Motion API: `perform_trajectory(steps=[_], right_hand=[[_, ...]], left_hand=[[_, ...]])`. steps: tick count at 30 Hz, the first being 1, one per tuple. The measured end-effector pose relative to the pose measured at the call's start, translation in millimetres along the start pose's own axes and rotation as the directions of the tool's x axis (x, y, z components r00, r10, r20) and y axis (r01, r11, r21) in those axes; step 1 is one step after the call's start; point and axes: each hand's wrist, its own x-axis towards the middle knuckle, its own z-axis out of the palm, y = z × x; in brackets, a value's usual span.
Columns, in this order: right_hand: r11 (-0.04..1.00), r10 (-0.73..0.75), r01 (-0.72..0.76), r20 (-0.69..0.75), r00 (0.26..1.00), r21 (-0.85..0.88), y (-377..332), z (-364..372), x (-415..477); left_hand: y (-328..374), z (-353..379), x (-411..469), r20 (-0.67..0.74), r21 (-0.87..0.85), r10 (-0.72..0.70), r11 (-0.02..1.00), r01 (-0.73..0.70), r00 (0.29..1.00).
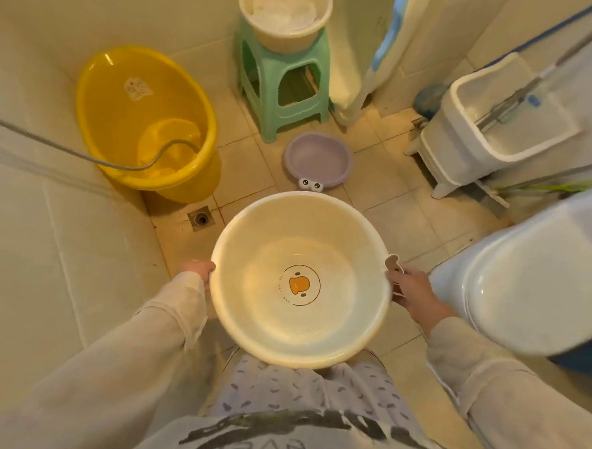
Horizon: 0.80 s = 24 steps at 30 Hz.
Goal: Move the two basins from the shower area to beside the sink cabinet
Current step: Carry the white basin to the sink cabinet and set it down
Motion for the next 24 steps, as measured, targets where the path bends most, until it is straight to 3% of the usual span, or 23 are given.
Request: perform_trajectory(steps=[4,9,12,19,24], right_hand=[[0.984,0.050,-0.034,-0.090,0.995,0.172,53.4,-21.1,-34.6],[0.920,0.116,-0.025,-0.211,0.971,0.390,126.5,-33.4,-78.0],[0.859,0.195,-0.022,-0.286,0.938,0.512,173.2,-37.7,-106.7],[0.658,0.412,0.009,-0.370,0.833,0.753,287.0,-48.8,-182.5],[0.463,0.565,0.086,-0.368,0.738,0.882,359.3,-48.9,-232.7]], left_hand=[[20.5,18.0,-10.3,0.108,0.214,0.078,0.972,-0.099,0.991],[28.1,49.4,-28.8,0.259,0.348,0.208,0.891,-0.291,0.943],[23.2,72.6,-44.7,0.358,0.410,0.216,0.838,-0.361,0.908],[-10.8,158.4,-110.3,0.540,0.617,0.171,0.585,-0.526,0.824],[-66.5,217.7,-167.7,0.683,0.615,0.144,0.416,-0.670,0.716]])
